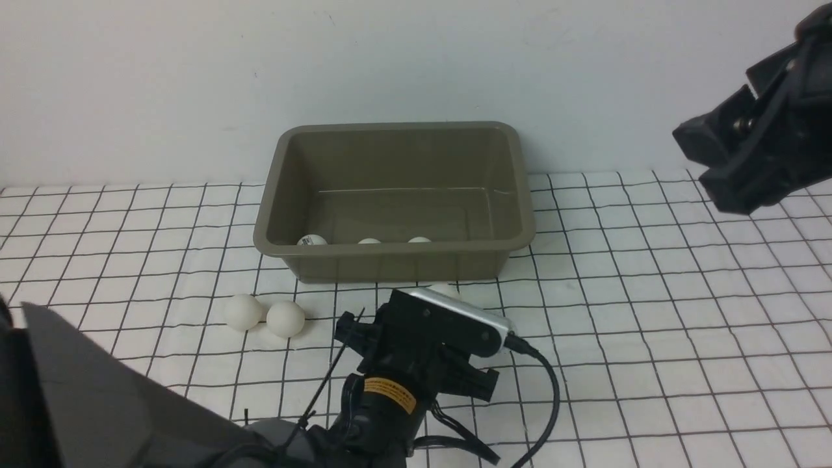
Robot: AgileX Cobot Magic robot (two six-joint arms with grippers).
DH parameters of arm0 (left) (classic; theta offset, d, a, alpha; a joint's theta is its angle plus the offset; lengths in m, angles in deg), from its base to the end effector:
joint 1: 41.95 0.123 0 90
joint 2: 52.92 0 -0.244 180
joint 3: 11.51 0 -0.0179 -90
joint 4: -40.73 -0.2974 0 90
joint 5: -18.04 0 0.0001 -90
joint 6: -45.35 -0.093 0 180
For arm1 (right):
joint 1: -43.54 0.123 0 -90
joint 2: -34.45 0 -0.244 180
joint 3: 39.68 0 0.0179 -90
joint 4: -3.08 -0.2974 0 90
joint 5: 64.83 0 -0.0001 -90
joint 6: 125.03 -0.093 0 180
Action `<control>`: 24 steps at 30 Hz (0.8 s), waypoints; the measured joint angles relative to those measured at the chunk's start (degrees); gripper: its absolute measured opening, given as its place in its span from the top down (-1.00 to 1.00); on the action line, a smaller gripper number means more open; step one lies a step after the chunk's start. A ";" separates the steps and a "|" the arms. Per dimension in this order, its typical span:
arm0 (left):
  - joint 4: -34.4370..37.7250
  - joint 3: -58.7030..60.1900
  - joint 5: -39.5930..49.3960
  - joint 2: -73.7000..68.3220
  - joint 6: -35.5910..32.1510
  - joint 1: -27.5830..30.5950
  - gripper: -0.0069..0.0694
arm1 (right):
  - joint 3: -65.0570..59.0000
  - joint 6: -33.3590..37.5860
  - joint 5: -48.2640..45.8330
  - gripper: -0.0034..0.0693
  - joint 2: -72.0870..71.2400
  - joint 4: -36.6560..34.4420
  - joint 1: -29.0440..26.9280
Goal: Put the table tennis balls into the box on the white checkered tablecloth.
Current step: 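Drop the ball into the bin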
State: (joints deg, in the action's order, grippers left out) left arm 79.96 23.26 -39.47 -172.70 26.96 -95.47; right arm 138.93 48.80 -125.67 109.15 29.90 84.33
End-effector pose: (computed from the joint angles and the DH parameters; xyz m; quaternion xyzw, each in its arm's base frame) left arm 0.2429 -0.2451 0.0548 0.1532 0.7607 -0.0999 0.6228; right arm 0.2369 0.1560 0.3877 -0.2986 0.8547 -0.0686 0.4191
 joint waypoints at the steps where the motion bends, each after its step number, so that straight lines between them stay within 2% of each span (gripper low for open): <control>1: -0.16 0.07 -0.14 1.51 -0.13 -0.17 -0.08 | 0.00 0.00 0.00 -0.36 0.00 0.00 0.00; 5: -0.29 0.01 -0.95 5.05 -0.48 2.97 -0.08 | 0.00 0.00 -0.06 -0.36 0.00 -0.96 0.00; 8: -3.58 -1.65 1.28 5.59 -0.48 10.38 -0.08 | 0.00 0.00 -0.23 -0.36 0.00 -1.97 0.00; 13: -18.46 -9.89 18.41 4.32 2.15 23.23 -0.08 | 0.00 0.00 -0.25 -0.36 0.00 -3.00 0.00; 17: -36.05 -19.06 32.61 0.40 12.27 31.45 -0.08 | 0.00 0.00 -0.30 -0.36 0.00 -3.00 0.00; 18: -43.58 -21.66 37.73 -0.90 18.05 33.21 -0.10 | 0.00 0.00 -0.30 -0.36 0.00 -3.00 0.00; 22: -62.52 -26.22 51.69 -0.45 36.10 33.59 -0.41 | 0.00 0.00 -0.36 -0.36 0.00 -3.05 0.00; 24: -70.24 -26.51 60.78 2.23 42.93 32.32 -0.52 | 0.00 0.00 -0.36 -0.36 0.00 -3.07 0.00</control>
State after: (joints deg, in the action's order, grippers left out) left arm 9.72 -3.26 21.31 -170.47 69.89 -63.16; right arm 138.93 48.80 -126.02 109.15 26.84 84.33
